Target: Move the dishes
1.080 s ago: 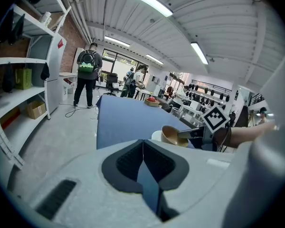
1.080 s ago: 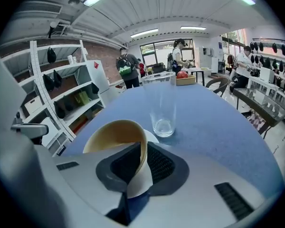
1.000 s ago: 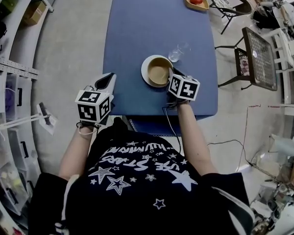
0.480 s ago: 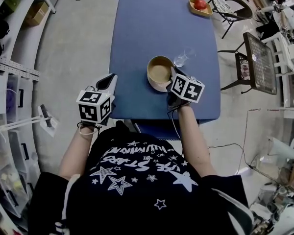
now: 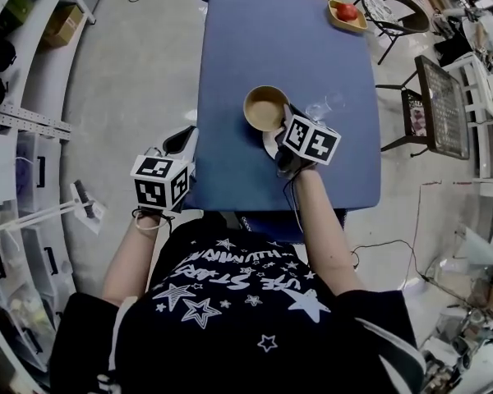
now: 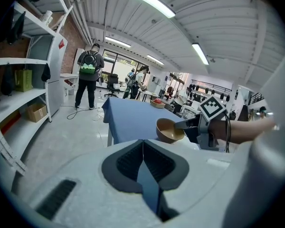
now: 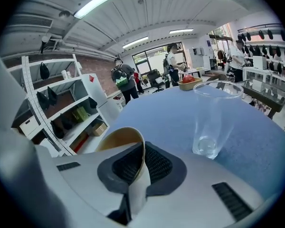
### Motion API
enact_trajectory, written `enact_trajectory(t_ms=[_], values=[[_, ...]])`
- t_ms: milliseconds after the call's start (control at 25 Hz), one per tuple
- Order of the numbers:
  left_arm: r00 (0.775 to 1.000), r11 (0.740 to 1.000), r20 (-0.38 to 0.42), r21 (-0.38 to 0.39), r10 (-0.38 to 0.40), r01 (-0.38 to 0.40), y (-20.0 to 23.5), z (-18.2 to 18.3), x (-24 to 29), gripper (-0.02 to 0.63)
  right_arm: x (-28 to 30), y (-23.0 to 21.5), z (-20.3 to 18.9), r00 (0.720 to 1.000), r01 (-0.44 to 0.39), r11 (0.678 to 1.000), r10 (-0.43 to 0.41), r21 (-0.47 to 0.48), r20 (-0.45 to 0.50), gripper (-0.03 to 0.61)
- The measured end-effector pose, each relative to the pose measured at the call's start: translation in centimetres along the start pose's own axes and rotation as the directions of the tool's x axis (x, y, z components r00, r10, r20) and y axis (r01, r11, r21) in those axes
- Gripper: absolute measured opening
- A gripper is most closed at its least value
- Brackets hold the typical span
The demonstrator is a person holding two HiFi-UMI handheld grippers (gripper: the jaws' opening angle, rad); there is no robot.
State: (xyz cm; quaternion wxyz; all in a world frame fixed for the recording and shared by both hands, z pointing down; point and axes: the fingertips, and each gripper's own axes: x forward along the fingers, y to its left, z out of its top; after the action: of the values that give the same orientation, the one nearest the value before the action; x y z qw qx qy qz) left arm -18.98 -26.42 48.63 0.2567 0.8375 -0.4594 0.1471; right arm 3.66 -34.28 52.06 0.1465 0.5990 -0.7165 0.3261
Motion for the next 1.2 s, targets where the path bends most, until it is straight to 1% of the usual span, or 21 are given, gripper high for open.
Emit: enact_trajectory(t_ms=[160,480,680,760,880,1040,1200], values=[[1.000,1.000,-0.011,-0.012,0.000,0.000,1.0,-0.3,0.2,0.020,1.7,0.7,0.2,1.000,-0.016,0.999,0.016,0.045,-0.008,0.021],[1.000,1.000,-0.023,-0.031,0.000,0.000,2.2,-0.5,0.4,0.020,3.6,0.5,-0.2,0.999,0.021,0.999,-0.019,0.046,-0.044,0.023],[1.000,0.999,-0.030,-0.034,-0.001,0.000,2.1,-0.7,0.5,0.020,3.8,0.2,-0.5,0.998,0.037,0.999,-0.035,0.037,-0.052,0.026],[1.000,0.999,-0.031,-0.033,-0.001,0.000,1.9,-0.8,0.5,0.020,3.8,0.2,-0.6,0.998,0.029,0.999,-0.028,0.022,-0.054,0.038],[1.000,1.000,-0.027,-0.031,-0.002,0.001,1.5,-0.9,0.4,0.020,3.4,0.4,-0.8,0.999,0.007,1.000,-0.006,0.013,-0.048,0.091],[1.000,1.000,-0.019,-0.026,0.001,-0.002,0.9,-0.8,-0.1,0.020,2.7,0.5,-0.8,0.999,0.000,1.000,0.000,-0.001,-0.040,0.129],[1.000,1.000,-0.004,-0.028,0.011,-0.011,0.0,-0.5,-0.7,0.020,1.0,0.3,-0.6,1.000,-0.010,1.000,0.010,-0.001,-0.027,0.144]])
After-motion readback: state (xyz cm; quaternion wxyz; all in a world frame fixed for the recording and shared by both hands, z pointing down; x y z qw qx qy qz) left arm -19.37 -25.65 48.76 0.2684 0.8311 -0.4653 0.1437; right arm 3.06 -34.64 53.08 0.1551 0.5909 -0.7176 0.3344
